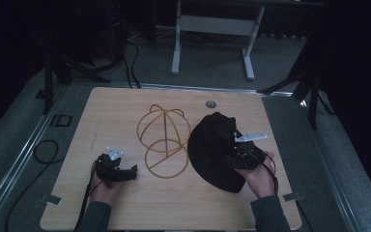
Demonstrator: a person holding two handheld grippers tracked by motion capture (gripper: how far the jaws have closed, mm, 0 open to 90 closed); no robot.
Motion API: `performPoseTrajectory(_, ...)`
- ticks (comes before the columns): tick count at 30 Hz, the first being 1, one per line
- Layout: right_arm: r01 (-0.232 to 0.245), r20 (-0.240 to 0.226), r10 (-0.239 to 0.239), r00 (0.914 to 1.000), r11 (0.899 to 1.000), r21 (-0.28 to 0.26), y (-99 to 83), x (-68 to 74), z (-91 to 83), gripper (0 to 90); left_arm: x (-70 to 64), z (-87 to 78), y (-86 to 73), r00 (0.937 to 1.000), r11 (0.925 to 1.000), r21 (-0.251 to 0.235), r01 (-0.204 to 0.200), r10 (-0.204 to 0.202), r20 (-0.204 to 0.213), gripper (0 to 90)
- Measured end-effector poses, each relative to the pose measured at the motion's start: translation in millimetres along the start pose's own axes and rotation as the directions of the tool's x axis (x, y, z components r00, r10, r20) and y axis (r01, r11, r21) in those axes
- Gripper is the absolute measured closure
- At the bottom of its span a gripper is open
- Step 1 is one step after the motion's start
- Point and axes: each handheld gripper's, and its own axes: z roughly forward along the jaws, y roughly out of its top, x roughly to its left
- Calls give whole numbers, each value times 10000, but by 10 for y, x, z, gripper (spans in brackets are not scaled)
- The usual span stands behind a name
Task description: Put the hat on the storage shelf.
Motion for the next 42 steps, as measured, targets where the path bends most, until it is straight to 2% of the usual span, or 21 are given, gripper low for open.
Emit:
performPoseTrajectory(5,-131,-245,148,9996,9976,685,99,-27,141,343,-7,4,1,10000,10000,-43,9,-9,9,2)
performPoseTrajectory(9,-130,-413,186,9990,9909,1336,184,-45,255,378,-6,2,2,10000,10000,-7,-43,43,18,2)
performPoseTrajectory(13,-88,-664,222,9975,9806,1956,260,-85,323,498,-7,3,4,10000,10000,-7,-76,76,40,2)
performPoseTrajectory(16,60,-882,147,9960,9731,2304,327,-106,342,669,-8,3,4,9999,10000,1,-91,91,46,3)
performPoseTrajectory(21,653,-1210,-327,9921,9588,2763,431,-132,386,832,-12,4,4,9999,9999,4,-102,102,51,2)
performPoseTrajectory(26,1162,-1072,-888,9903,9512,2857,566,-130,352,869,-15,5,5,9999,9999,-5,-102,102,58,2)
performPoseTrajectory(36,1521,-1010,-1307,9863,9569,2475,800,-136,175,877,-18,7,5,9999,10000,-29,-74,74,67,2)
performPoseTrajectory(37,1775,-1146,-1529,9816,9519,2496,857,-124,121,879,-15,4,5,9999,9999,16,-131,131,68,3)
performPoseTrajectory(39,1974,-1103,-1746,9784,9478,2506,902,-111,80,878,-18,7,5,9999,10000,-29,-86,86,62,2)
performPoseTrajectory(42,2043,-1211,-1798,9762,9501,2357,969,-112,16,878,-18,7,6,9999,9999,-29,-101,101,68,2)
